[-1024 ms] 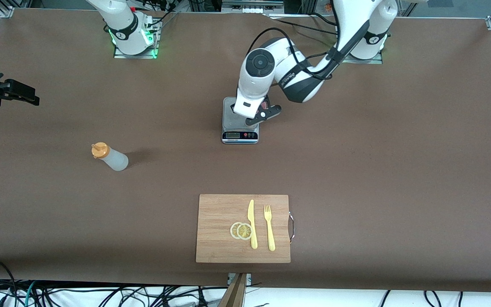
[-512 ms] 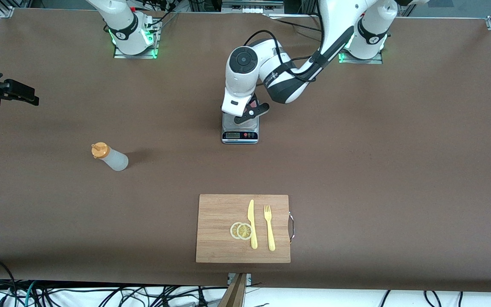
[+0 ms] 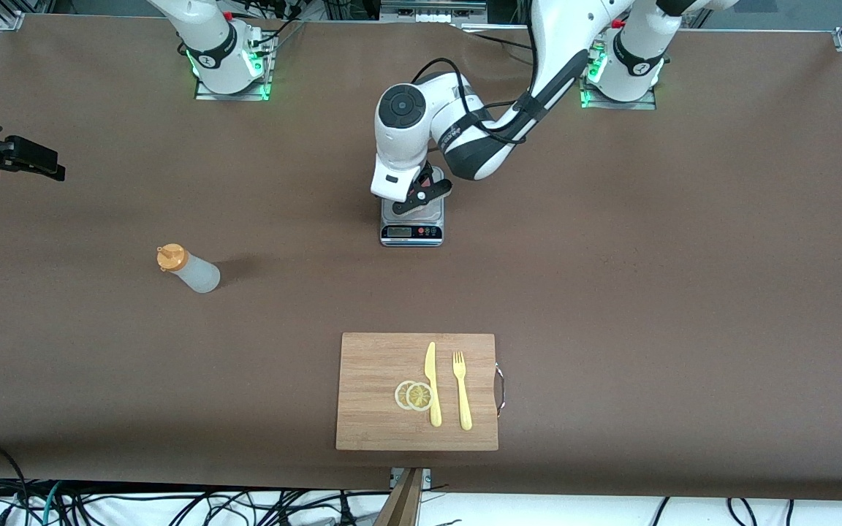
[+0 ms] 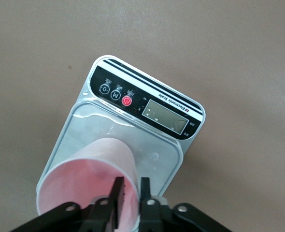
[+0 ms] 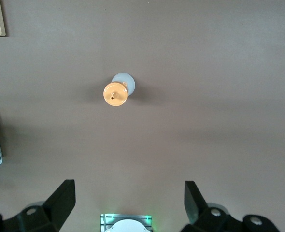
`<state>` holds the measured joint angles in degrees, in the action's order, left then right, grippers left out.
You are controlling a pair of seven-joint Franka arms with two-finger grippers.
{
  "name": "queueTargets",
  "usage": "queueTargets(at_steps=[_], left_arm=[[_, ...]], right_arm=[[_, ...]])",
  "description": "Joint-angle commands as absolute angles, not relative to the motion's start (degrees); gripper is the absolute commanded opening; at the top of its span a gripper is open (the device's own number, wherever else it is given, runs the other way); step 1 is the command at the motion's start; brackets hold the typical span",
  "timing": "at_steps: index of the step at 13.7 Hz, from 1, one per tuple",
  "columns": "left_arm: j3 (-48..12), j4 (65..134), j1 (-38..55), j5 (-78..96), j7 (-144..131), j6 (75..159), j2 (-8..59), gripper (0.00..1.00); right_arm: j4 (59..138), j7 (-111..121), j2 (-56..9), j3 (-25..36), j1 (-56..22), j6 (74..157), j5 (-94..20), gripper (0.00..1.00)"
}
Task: Add sauce to pink cup with both arms
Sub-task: 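Carry the pink cup with the left gripper onto the scale, then open the left gripper and withdraw it from the cup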
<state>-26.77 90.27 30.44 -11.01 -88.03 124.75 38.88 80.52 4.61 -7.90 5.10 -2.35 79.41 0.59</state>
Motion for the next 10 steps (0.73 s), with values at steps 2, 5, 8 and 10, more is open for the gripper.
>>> queueTargets(at_steps=[2, 5, 8, 10], left_arm=[[-25.66, 85.54, 31.12, -12.74, -89.12, 119.47, 39.02, 1.0], [-25.75, 82.27, 30.94, -12.83, -88.95, 114.45, 37.71, 1.0], [-25.66, 80.6, 30.76, -12.92, -88.07, 110.67, 35.17, 1.0], [-25.58, 75.7, 30.06, -12.75, -83.0, 105.06, 34.37, 1.0]], right_arm=[[80.24, 4.57, -7.82, 5.01, -2.11, 79.45, 1.23, 1.0], [80.24, 4.57, -7.82, 5.01, -2.11, 79.37, 1.23, 1.0], [80.33, 4.4, -7.82, 4.92, -2.2, 79.45, 1.23, 1.0], [80.33, 4.31, -7.82, 4.92, -2.28, 79.54, 1.14, 1.0]])
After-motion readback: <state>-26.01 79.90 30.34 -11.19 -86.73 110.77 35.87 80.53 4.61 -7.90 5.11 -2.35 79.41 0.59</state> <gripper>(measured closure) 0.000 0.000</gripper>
